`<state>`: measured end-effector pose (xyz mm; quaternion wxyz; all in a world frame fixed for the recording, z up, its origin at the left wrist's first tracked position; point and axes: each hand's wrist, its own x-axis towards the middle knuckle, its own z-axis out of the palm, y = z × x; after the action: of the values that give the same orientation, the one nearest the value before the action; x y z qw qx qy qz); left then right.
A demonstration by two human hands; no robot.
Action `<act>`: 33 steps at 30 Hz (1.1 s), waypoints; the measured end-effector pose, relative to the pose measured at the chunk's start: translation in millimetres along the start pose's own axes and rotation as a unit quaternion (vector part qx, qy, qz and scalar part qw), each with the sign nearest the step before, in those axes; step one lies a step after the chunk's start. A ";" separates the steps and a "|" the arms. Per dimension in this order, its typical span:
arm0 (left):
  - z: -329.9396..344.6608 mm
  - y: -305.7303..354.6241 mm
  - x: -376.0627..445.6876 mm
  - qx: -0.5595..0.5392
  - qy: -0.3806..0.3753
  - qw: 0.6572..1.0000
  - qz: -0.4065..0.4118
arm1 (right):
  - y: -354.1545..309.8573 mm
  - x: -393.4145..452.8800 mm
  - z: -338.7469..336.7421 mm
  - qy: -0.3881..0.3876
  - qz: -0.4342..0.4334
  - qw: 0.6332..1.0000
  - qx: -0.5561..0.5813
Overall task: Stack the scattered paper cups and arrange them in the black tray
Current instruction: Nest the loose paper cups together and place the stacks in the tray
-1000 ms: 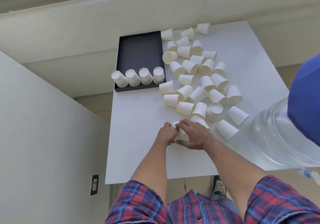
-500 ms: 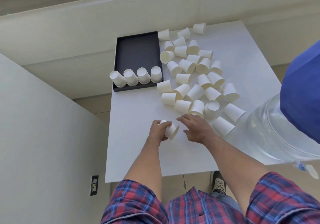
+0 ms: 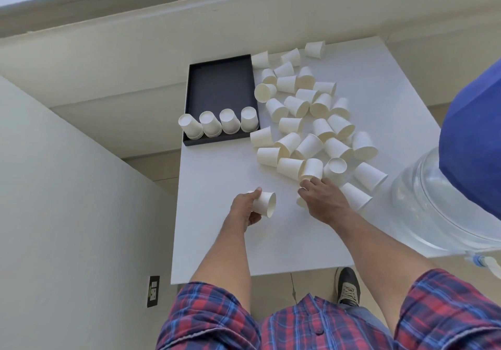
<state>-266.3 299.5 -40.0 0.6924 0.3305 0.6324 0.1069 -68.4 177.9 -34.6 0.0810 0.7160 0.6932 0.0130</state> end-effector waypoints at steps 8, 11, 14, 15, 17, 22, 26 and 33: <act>-13.5 -2.7 -6.6 -0.086 0.023 0.996 -0.025 | -10.4 15.8 -18.1 0.093 0.238 0.826 0.502; -13.8 -3.8 -12.3 -0.111 -0.012 0.993 -0.029 | -14.4 18.3 -16.9 0.080 0.236 0.801 0.544; -10.4 -1.5 -19.7 -0.115 -0.062 0.991 -0.024 | -22.7 19.6 -14.3 0.049 0.214 0.775 0.593; -8.7 -0.6 -22.1 -0.115 -0.080 0.990 -0.022 | -25.9 19.9 -13.9 0.040 0.204 0.764 0.611; -5.4 1.6 -26.8 -0.108 -0.112 0.988 -0.017 | -31.7 20.5 -13.5 0.041 0.191 0.739 0.645; -4.0 4.1 -35.5 -0.007 -0.236 0.972 -0.019 | -31.0 15.6 -16.0 0.012 0.154 0.723 0.674; -4.7 3.8 -41.1 0.080 -0.307 0.948 -0.001 | -26.6 7.5 -19.2 -0.011 0.150 0.747 0.648; 3.3 -3.8 -42.3 0.054 -0.246 0.967 0.033 | 2.1 -2.4 -6.0 0.009 0.270 0.936 0.226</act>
<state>-271.7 271.6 -8.3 0.8035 0.4047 0.4365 0.0110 -67.2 176.0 -28.3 -0.0959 0.8756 0.4591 -0.1156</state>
